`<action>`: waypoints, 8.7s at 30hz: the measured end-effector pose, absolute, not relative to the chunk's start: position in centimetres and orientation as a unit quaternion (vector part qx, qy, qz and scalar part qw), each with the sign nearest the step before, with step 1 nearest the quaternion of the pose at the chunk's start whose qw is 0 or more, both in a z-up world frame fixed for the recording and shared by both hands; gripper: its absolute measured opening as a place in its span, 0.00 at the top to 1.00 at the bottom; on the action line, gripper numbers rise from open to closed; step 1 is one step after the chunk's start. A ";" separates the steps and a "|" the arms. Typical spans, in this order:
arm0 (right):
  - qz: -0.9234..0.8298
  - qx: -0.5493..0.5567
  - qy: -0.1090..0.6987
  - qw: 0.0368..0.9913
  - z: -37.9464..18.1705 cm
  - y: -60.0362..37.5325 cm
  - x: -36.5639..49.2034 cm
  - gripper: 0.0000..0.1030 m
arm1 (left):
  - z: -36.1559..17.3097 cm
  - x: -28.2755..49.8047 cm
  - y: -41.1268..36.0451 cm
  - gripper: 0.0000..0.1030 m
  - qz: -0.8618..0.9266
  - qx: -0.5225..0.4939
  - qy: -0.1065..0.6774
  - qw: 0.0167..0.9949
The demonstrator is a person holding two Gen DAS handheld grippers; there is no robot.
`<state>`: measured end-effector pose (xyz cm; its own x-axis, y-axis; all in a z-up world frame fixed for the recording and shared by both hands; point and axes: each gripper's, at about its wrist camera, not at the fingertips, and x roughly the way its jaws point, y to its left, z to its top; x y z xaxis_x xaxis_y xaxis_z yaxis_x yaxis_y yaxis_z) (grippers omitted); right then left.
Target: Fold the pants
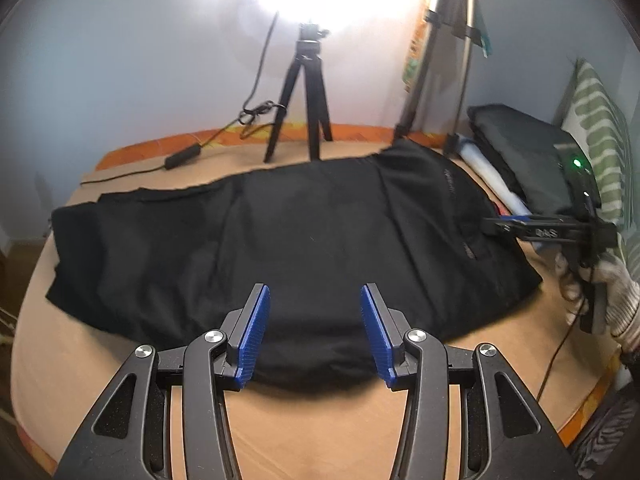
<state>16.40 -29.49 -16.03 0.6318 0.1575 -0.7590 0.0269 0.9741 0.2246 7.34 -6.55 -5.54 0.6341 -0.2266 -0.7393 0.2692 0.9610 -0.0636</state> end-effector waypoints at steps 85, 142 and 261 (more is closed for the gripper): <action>0.062 -0.045 0.348 0.934 -11.1 -15.1 13.4 0.41 | -4.9 9.5 22.9 0.55 0.128 -0.174 0.378 0.900; 0.288 -0.165 0.383 0.862 -13.6 11.6 25.2 0.41 | -10.3 14.1 31.0 0.71 0.101 -0.233 0.390 0.885; 0.272 0.063 0.469 0.838 -10.5 15.2 42.6 0.38 | -11.7 14.4 22.9 0.89 -0.061 -0.214 0.358 0.907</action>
